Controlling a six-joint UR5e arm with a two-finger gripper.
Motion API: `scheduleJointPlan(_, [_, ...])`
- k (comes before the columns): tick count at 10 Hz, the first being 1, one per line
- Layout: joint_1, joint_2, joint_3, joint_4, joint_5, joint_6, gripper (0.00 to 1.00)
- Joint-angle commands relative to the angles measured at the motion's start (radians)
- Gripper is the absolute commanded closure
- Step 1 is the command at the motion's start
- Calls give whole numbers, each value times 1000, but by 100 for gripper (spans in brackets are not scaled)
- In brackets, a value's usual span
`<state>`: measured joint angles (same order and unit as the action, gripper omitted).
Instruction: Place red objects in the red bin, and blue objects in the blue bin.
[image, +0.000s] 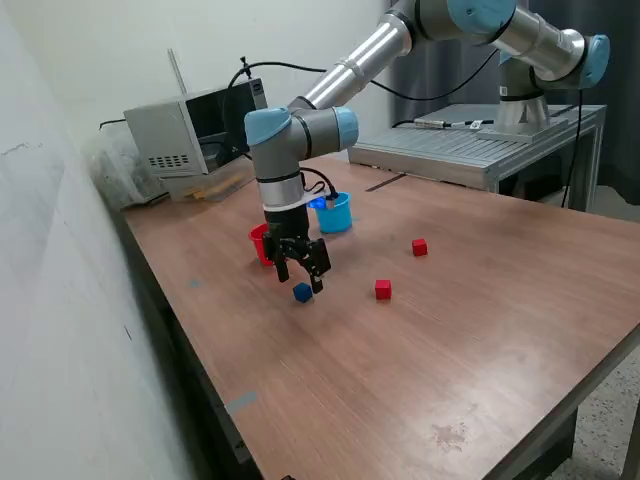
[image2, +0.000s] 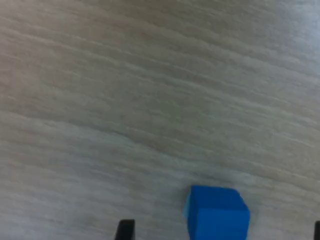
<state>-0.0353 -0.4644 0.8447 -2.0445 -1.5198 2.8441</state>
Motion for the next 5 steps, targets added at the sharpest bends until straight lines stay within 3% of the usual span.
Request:
scheduleJointPlan(1, [0,13,-2,-5,-2,0,0])
scheduleJointPlan(2, [0,15,-2,-5,-2,0,0])
scheduleJointPlan(3, [0,16,-1,-5,0,1,100])
scheduleJointPlan(5, [0,23,-6,-20,1,5,100])
